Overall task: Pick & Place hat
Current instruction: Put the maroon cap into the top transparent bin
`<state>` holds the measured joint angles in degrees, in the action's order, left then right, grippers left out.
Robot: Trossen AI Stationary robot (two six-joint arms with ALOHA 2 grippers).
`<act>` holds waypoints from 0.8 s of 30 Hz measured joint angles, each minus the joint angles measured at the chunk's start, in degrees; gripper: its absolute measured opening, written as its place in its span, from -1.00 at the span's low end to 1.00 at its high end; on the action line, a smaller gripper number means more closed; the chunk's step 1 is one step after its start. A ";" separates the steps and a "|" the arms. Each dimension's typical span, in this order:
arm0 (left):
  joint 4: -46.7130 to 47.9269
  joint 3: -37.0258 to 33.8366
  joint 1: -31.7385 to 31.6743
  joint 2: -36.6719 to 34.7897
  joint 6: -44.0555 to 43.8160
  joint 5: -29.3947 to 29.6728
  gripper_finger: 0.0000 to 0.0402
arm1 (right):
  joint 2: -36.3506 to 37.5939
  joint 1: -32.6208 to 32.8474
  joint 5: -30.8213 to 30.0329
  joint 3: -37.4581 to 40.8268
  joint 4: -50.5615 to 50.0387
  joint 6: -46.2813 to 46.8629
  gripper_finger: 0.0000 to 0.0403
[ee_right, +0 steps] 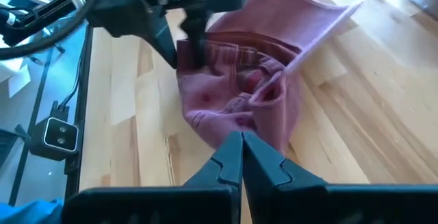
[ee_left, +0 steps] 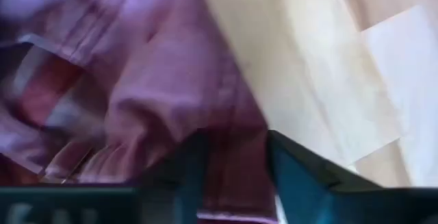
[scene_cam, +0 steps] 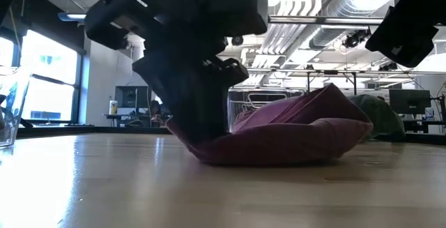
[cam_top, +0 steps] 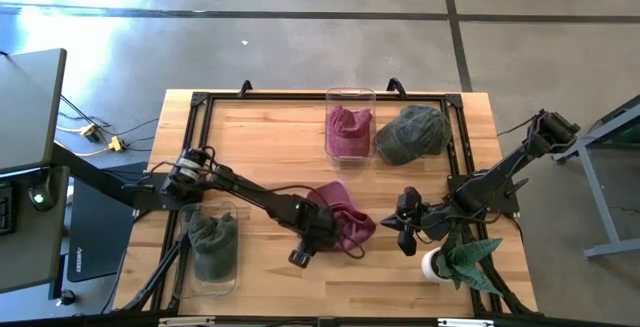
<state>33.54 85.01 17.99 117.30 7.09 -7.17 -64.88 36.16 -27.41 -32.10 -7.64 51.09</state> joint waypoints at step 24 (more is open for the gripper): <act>0.47 9.11 0.03 0.02 -1.33 2.78 -0.98 | -18.14 -10.02 2.11 6.08 21.13 -12.89 0.29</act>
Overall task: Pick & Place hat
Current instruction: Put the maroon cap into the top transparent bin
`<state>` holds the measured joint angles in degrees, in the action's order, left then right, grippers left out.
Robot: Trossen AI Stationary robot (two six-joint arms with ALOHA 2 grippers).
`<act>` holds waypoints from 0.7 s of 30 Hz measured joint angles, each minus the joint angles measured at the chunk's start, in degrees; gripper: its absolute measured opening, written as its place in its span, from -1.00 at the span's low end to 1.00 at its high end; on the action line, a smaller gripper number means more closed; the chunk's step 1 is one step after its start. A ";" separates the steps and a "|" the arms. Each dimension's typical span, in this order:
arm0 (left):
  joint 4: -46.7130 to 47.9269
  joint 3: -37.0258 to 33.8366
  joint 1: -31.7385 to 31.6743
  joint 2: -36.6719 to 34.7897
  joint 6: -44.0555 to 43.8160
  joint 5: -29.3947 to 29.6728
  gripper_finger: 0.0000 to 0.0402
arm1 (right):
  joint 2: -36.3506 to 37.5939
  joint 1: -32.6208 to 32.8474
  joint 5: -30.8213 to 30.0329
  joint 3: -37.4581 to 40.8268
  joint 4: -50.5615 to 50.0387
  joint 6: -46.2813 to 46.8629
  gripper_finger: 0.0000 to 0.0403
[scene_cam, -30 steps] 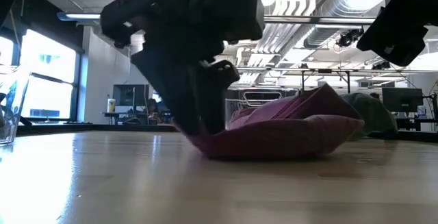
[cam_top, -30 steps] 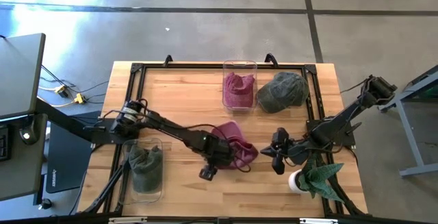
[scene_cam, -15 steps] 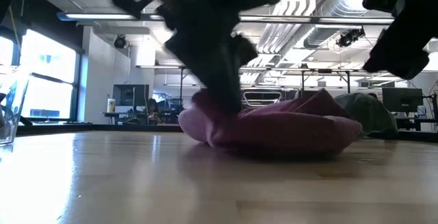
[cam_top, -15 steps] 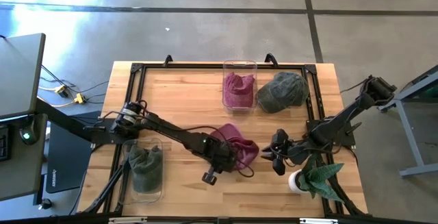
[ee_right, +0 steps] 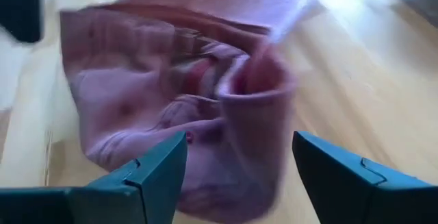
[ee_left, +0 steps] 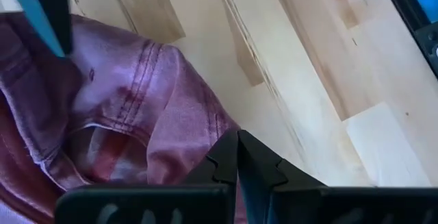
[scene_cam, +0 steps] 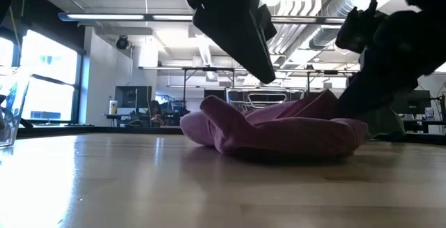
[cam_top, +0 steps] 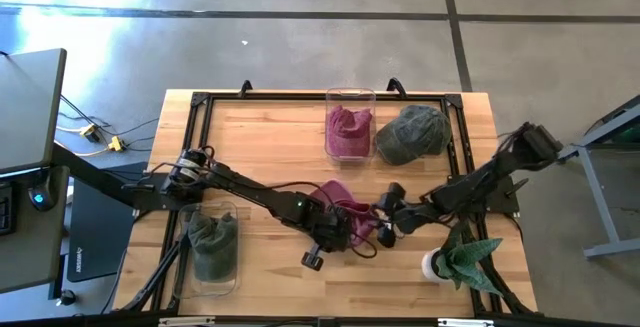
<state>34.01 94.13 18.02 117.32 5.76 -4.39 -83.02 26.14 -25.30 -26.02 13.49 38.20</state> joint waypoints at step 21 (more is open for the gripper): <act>-2.15 0.00 0.76 0.00 -4.71 -1.80 0.35 | -3.76 -2.92 0.02 0.00 4.79 7.35 -0.96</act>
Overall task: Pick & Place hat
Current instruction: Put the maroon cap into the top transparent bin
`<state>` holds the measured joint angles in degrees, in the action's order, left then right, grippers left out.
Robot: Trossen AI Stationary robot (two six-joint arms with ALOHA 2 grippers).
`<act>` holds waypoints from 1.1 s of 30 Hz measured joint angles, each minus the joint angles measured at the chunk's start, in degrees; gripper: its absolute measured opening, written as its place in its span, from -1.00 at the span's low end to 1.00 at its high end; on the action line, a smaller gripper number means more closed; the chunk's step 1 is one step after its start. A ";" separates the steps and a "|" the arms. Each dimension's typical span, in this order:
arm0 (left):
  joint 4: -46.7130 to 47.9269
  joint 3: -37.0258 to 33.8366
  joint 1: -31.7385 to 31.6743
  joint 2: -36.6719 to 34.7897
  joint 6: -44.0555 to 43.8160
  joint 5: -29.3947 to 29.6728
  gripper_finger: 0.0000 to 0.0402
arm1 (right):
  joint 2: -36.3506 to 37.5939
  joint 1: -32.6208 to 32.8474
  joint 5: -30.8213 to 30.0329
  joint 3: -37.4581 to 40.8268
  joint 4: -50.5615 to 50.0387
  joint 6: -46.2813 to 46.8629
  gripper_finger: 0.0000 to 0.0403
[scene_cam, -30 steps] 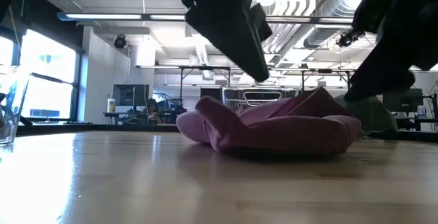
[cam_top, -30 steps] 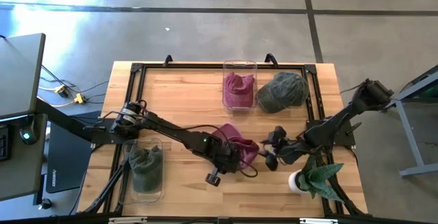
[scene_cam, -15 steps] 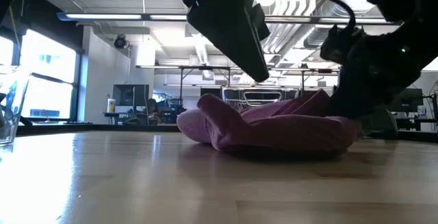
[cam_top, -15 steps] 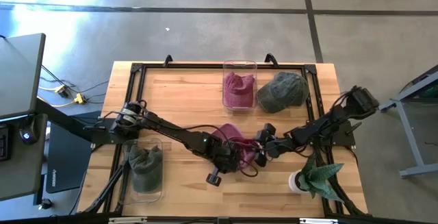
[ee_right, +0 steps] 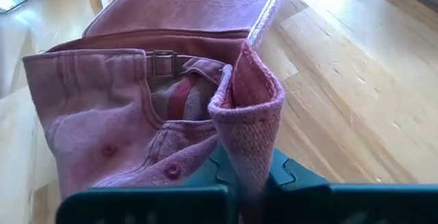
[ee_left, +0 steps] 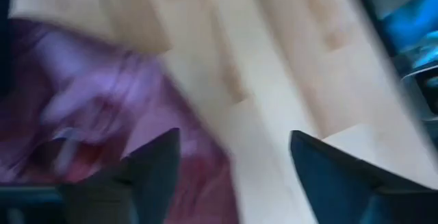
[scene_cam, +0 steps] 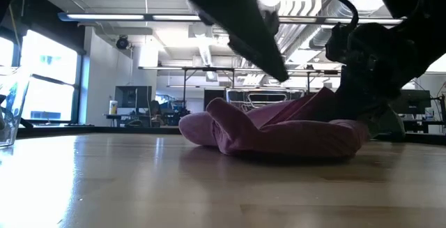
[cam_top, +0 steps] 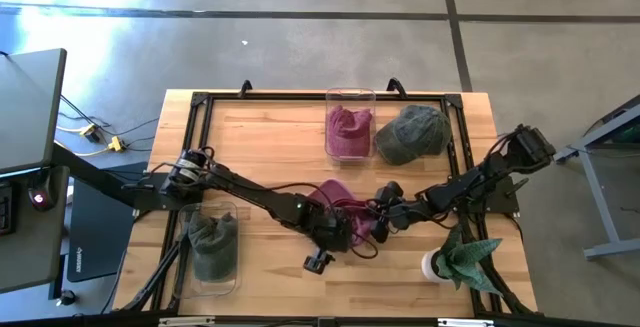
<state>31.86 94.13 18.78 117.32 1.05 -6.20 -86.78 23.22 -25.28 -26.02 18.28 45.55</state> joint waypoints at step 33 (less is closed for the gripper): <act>19.10 0.22 1.14 6.97 0.40 14.58 -0.38 | 0.33 0.04 9.88 -0.04 2.78 3.10 -0.97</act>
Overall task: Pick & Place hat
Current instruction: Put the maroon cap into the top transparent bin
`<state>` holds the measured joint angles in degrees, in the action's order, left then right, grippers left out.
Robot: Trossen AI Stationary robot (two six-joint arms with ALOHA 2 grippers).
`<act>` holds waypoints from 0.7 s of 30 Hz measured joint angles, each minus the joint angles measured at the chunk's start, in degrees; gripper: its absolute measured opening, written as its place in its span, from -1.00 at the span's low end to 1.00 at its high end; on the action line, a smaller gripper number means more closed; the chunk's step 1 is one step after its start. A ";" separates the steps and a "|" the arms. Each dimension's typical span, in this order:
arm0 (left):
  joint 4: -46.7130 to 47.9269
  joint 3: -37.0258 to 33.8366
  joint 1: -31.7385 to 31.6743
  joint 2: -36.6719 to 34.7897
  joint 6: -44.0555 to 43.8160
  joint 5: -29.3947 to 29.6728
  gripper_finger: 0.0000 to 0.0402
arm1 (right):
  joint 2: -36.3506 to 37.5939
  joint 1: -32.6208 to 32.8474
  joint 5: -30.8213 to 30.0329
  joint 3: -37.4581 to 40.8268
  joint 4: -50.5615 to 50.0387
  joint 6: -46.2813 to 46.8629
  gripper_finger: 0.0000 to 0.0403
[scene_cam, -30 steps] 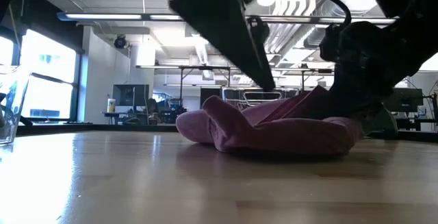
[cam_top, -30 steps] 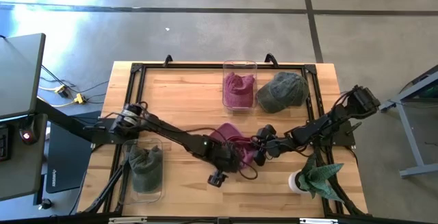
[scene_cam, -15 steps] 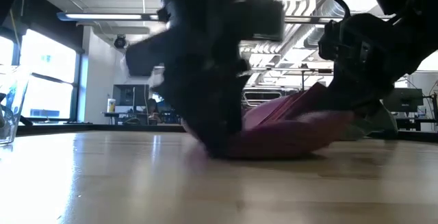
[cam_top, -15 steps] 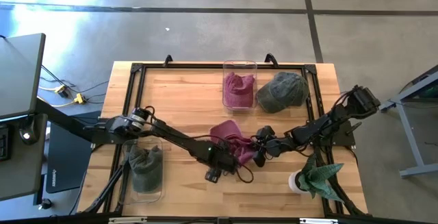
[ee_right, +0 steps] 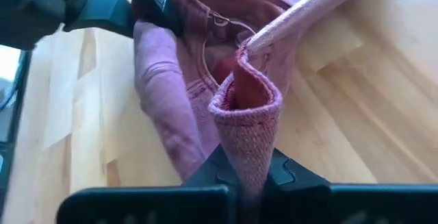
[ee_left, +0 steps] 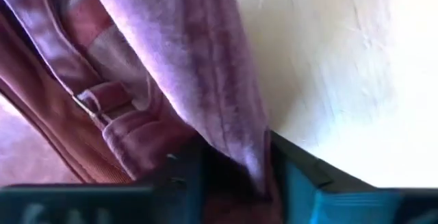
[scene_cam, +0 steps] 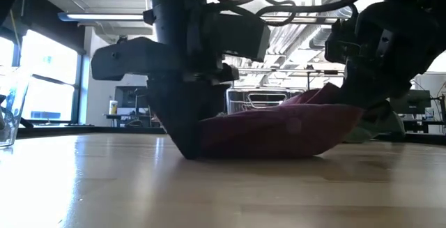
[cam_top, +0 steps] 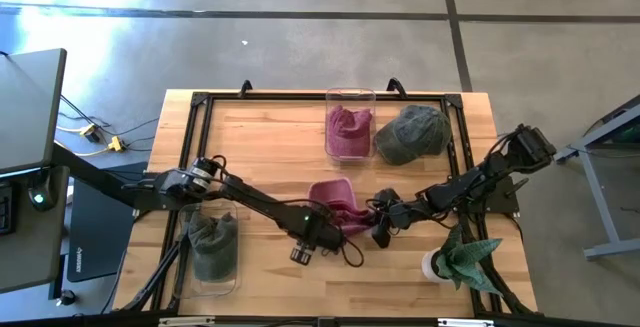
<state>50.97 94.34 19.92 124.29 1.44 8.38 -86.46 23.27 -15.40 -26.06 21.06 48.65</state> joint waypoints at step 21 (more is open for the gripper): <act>11.25 14.62 -2.84 0.28 2.44 -22.00 -0.52 | 0.00 0.02 1.87 0.02 0.37 10.20 -0.98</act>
<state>62.22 108.97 17.08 124.57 3.88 -13.61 -86.46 23.29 -13.53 -26.04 21.43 58.85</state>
